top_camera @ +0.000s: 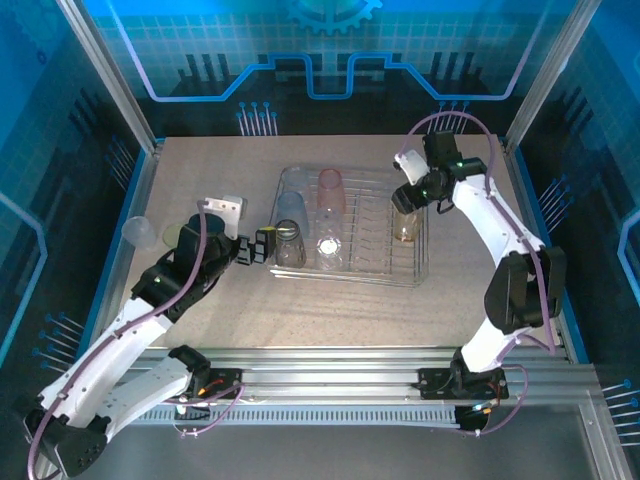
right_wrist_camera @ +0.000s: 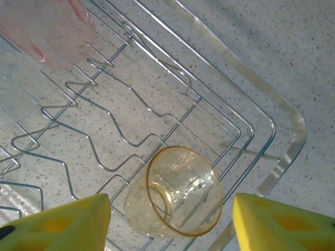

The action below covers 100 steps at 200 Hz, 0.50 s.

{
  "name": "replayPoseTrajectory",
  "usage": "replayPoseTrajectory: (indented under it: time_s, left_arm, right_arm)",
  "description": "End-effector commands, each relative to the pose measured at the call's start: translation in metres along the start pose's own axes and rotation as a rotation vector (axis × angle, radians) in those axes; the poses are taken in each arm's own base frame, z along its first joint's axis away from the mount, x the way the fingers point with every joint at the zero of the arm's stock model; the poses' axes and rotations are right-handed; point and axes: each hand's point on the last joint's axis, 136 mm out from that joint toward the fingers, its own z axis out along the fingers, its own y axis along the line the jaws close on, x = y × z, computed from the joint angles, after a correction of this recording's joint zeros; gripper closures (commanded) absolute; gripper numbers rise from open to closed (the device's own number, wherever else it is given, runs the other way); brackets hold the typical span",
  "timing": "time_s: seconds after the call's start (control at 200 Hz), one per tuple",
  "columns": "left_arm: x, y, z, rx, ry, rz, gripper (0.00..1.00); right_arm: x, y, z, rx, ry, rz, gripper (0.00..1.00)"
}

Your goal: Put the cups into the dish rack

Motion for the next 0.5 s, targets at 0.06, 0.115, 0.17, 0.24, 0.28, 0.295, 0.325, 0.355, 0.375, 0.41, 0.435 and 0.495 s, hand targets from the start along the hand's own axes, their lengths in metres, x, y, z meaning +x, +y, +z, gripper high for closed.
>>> replayPoseTrajectory:
  time_s: [0.06,0.115,0.17,0.24,0.28,0.295,0.325,0.355,0.375,0.41,0.435,0.495]
  left_arm:
    - [-0.011,0.001,-0.013,0.01,-0.035,-0.021,0.01]
    - [-0.013,0.001,-0.015,0.011,-0.04,-0.015,0.01]
    - [-0.014,0.001,-0.017,0.012,-0.043,-0.01,0.01]
    - [-0.015,0.0,-0.017,0.013,-0.045,-0.004,0.01]
    - [-0.015,0.001,-0.018,0.013,-0.046,-0.003,0.01]
    - [-0.015,0.001,-0.018,0.014,-0.046,-0.002,0.01]
    - [-0.016,0.0,-0.017,0.014,-0.047,0.0,0.01]
    - [-0.016,0.0,-0.017,0.016,-0.049,0.001,0.01]
    - [-0.016,0.0,-0.017,0.016,-0.05,0.001,0.01]
    - [-0.016,0.0,-0.017,0.017,-0.051,0.002,0.01]
    - [-0.017,-0.001,-0.017,0.017,-0.051,0.003,0.01]
    - [-0.017,0.0,-0.016,0.015,-0.05,0.003,0.01]
  right_arm:
    - [0.01,0.008,0.003,-0.071,0.092,-0.035,0.42]
    - [0.014,0.011,0.007,-0.09,0.113,-0.043,0.44]
    - [0.018,0.015,0.01,-0.105,0.136,-0.051,0.44]
    - [0.023,0.018,0.014,-0.117,0.157,-0.06,0.45]
    - [0.026,0.02,0.017,-0.115,0.172,-0.068,0.44]
    - [0.027,0.021,0.019,-0.113,0.178,-0.073,0.44]
    - [0.029,0.021,0.021,-0.104,0.191,-0.08,0.44]
    - [0.031,0.02,0.024,-0.09,0.205,-0.089,0.43]
    - [0.032,0.02,0.026,-0.083,0.213,-0.093,0.43]
    - [0.033,0.019,0.028,-0.073,0.226,-0.103,0.42]
    - [0.033,0.019,0.03,-0.069,0.233,-0.108,0.42]
    - [0.035,0.021,0.034,-0.069,0.25,-0.122,0.42]
